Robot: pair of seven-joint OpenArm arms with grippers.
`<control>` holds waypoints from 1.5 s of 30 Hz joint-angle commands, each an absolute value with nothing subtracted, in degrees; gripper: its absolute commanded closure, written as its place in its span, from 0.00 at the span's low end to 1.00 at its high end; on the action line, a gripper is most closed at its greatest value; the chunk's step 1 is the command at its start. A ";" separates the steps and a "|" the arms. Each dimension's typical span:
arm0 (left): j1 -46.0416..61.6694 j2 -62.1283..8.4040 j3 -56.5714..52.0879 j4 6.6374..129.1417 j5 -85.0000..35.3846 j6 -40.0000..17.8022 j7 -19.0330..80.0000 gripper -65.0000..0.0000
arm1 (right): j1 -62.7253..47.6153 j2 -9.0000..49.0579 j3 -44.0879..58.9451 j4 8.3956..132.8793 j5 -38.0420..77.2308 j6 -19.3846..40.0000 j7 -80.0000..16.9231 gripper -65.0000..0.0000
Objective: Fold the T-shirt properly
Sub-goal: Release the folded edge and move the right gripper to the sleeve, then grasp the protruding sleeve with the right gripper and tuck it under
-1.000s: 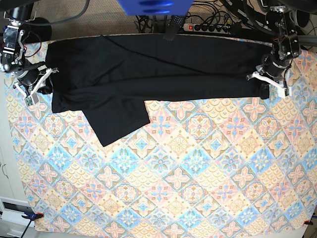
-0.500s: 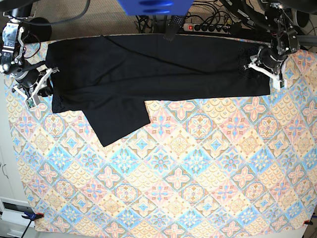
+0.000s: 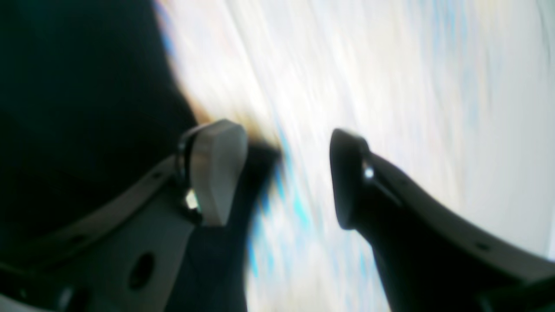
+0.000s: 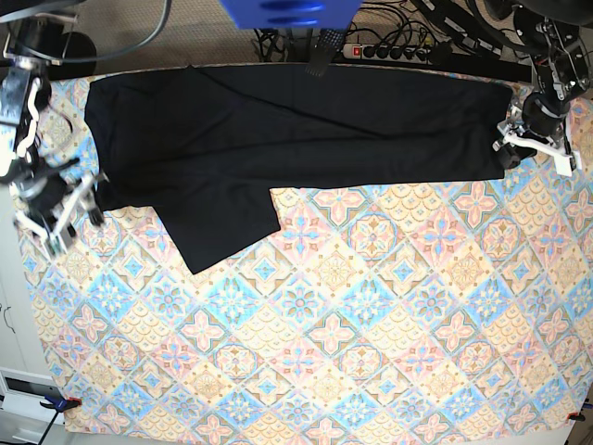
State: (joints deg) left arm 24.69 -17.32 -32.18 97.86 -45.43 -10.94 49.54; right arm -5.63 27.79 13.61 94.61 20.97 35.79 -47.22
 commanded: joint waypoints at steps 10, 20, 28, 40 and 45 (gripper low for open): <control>24.66 -17.80 -32.40 99.12 -54.81 -11.30 48.75 0.56 | 4.18 25.01 0.57 89.01 11.21 35.56 -48.75 0.48; 24.84 -15.69 -32.40 102.64 -55.25 -11.30 50.86 0.56 | 12.35 19.03 -5.93 72.40 9.19 35.56 -43.65 0.48; 24.84 -15.69 -32.40 103.60 -55.25 -11.30 50.86 0.56 | 16.40 17.10 -6.55 58.68 9.19 35.56 -38.02 0.48; 24.75 -15.69 -32.40 103.60 -55.25 -11.38 50.86 0.56 | 17.98 17.10 -6.99 47.52 9.10 35.56 -31.60 0.48; 24.57 -15.69 -32.40 103.60 -55.25 -11.38 50.86 0.56 | 17.98 17.10 -12.35 47.69 9.10 35.56 -31.87 0.64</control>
State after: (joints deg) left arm 24.73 -14.94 -32.08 102.50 -54.39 -10.94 51.66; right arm 17.80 17.43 -12.01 47.77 9.37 34.20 -29.61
